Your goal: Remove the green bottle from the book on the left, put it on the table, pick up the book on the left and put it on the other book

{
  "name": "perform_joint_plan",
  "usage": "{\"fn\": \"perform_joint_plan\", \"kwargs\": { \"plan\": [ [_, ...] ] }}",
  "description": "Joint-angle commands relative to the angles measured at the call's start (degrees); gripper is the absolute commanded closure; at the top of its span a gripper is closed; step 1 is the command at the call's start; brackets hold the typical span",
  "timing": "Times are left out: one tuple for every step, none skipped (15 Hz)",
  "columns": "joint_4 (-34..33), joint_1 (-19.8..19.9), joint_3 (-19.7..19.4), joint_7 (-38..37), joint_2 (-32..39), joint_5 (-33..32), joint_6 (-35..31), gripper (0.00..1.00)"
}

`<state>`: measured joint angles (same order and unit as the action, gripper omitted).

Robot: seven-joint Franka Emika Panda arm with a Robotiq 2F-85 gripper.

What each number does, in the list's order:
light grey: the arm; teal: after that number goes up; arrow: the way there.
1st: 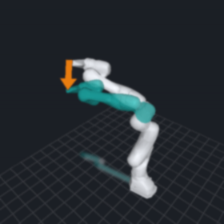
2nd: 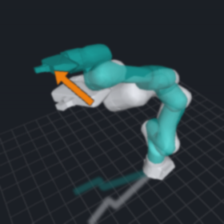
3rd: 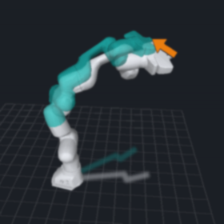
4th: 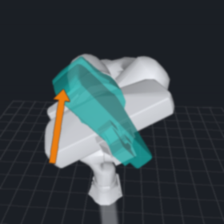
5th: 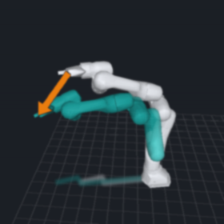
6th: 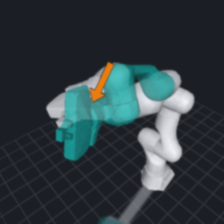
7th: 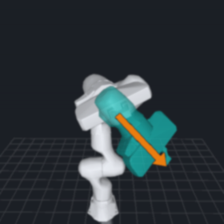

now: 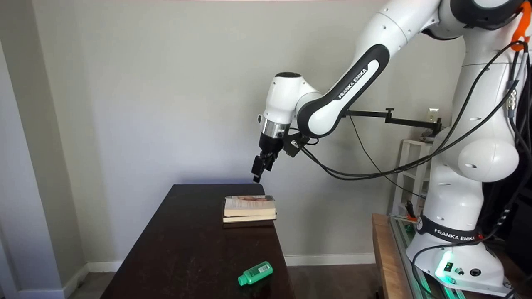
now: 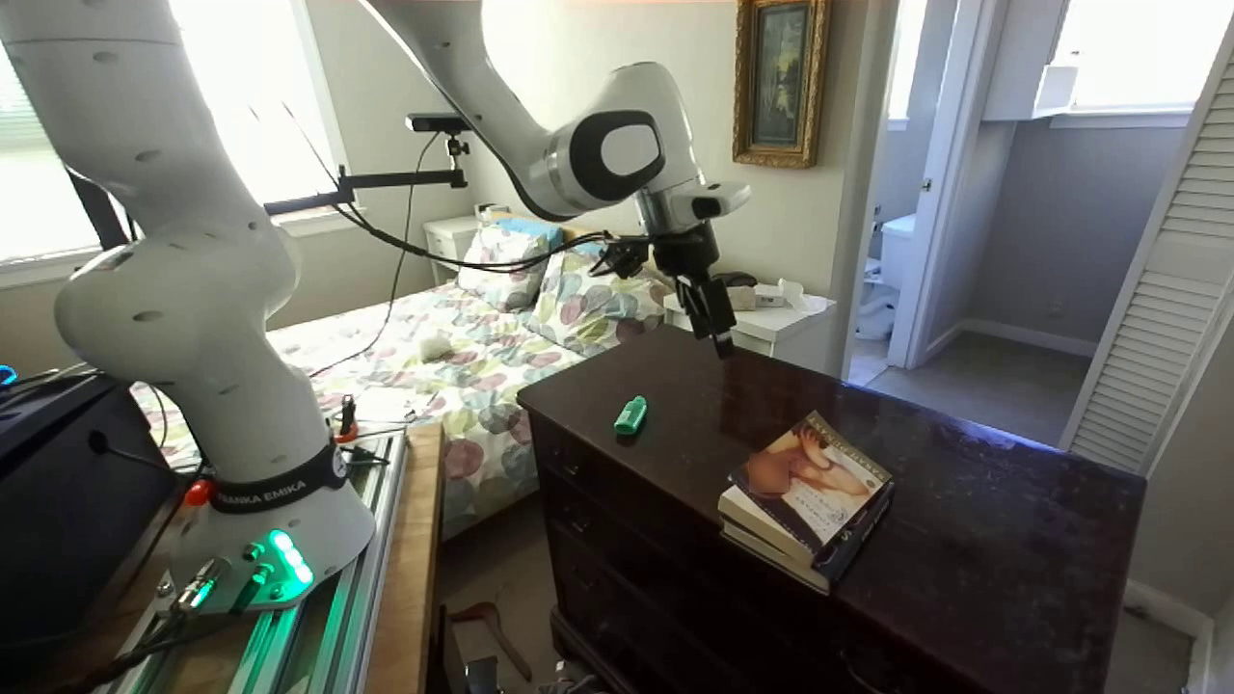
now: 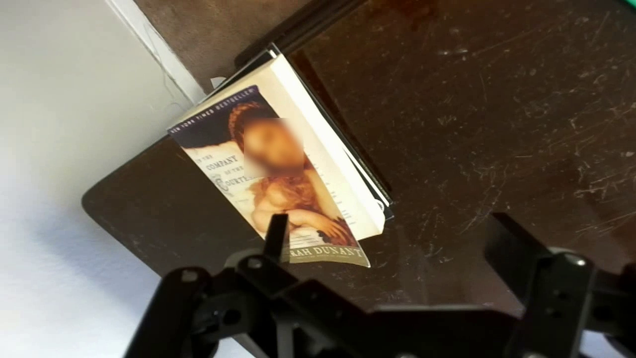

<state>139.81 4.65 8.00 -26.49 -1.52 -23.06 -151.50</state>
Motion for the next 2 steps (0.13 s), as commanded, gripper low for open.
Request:
{"fn": "perform_joint_plan", "kwargs": {
  "plan": [
    [2.6,-1.45,-3.01,0.14,-5.15,-0.76,3.37,0.0],
    [2.66,-1.27,-3.16,-0.81,-5.66,-1.84,3.39,0.0]
  ]
}}
